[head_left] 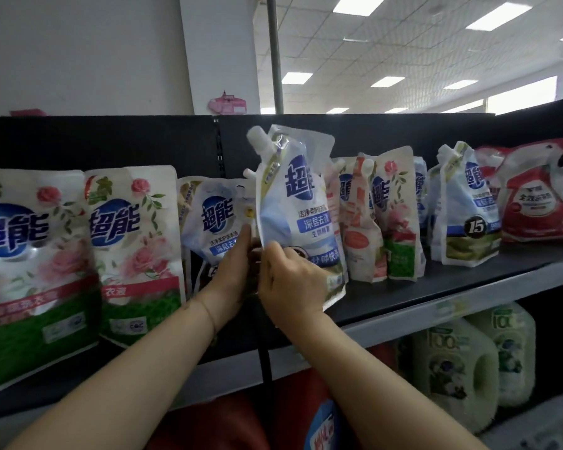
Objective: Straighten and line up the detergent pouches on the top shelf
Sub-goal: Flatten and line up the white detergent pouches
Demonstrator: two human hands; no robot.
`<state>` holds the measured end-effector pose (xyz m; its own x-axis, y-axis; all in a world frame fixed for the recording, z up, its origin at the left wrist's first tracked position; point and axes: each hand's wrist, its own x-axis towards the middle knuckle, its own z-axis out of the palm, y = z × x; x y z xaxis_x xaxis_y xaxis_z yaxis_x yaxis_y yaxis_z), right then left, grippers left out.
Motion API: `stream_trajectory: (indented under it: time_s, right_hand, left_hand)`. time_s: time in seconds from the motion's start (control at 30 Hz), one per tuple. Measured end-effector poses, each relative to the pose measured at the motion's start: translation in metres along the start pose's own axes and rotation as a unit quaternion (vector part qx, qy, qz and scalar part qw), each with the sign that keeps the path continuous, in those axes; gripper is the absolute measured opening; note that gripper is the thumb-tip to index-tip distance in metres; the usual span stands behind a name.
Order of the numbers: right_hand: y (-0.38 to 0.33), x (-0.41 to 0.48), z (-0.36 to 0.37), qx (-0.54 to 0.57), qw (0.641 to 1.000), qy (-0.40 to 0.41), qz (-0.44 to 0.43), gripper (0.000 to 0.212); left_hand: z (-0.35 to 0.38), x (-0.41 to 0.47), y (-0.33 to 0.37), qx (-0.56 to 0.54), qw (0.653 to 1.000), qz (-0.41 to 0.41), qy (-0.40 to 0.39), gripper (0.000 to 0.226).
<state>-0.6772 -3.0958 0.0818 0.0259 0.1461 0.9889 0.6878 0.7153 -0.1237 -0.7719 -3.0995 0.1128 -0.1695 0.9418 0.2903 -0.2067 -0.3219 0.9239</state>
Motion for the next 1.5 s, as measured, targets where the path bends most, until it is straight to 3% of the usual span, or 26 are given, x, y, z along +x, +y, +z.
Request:
stream_trajectory:
  time_s: [0.17, 0.3, 0.37, 0.43, 0.5, 0.57, 0.6, 0.67, 0.8, 0.87, 1.0, 1.13, 1.3, 1.5]
  right_hand:
    - [-0.014, -0.022, 0.018, 0.019, 0.989, -0.143, 0.023, 0.012]
    - [-0.005, -0.018, -0.001, 0.213, 0.933, -0.285, 0.047, 0.017]
    - [0.001, -0.017, -0.015, 0.306, 0.916, -0.257, 0.043, 0.016]
    - [0.015, -0.021, -0.027, 0.347, 0.914, -0.191, 0.084, 0.017]
    - [0.031, -0.026, -0.038, 0.319, 0.93, -0.126, 0.132, 0.014]
    - [0.049, -0.031, -0.047, 0.282, 0.934, -0.087, 0.199, 0.008]
    - [0.058, -0.032, -0.049, 0.27, 0.928, -0.093, 0.24, 0.002]
    - [0.071, -0.034, -0.048, 0.254, 0.908, -0.146, 0.299, 0.021]
    - [0.08, -0.034, -0.038, 0.223, 0.891, -0.257, 0.3, 0.031]
    - [0.082, -0.03, -0.036, 0.216, 0.877, -0.295, 0.31, 0.033]
    - [0.085, -0.024, -0.034, 0.215, 0.84, -0.359, 0.346, 0.064]
    - [0.09, -0.026, -0.033, 0.212, 0.857, -0.344, 0.319, 0.059]
    - [0.094, -0.026, -0.03, 0.239, 0.875, -0.301, 0.295, 0.072]
    - [0.118, -0.023, -0.058, 0.245, 0.926, -0.161, 0.237, 0.029]
  left_hand:
    - [-0.011, -0.017, 0.003, -0.026, 0.997, 0.046, -0.056, 0.063]
    - [-0.01, -0.024, 0.0, 0.066, 0.997, 0.035, -0.006, 0.028]
    - [-0.01, -0.027, -0.009, 0.084, 0.996, 0.038, 0.021, 0.028]
    - [-0.009, -0.031, -0.016, 0.122, 0.991, 0.044, 0.04, 0.043]
    - [-0.008, -0.034, -0.022, 0.178, 0.982, 0.041, 0.051, 0.05]
    - [-0.008, -0.038, -0.027, 0.2, 0.978, 0.038, 0.051, 0.036]
    - [-0.009, -0.04, -0.028, 0.203, 0.977, 0.035, 0.047, 0.032]
    - [-0.013, -0.04, -0.032, 0.215, 0.975, 0.044, 0.03, 0.041]
    - [-0.016, -0.039, -0.036, 0.204, 0.977, 0.063, -0.021, 0.05]
    - [-0.015, -0.037, -0.039, 0.248, 0.964, 0.078, -0.05, 0.056]
    - [-0.011, -0.039, -0.042, 0.315, 0.94, 0.124, -0.049, 0.064]
    - [-0.009, -0.04, -0.044, 0.306, 0.941, 0.138, -0.023, 0.066]
    - [-0.002, -0.043, -0.038, 0.305, 0.941, 0.143, -0.008, 0.058]
    - [0.047, -0.038, -0.029, 0.322, 0.929, 0.169, -0.065, 0.056]
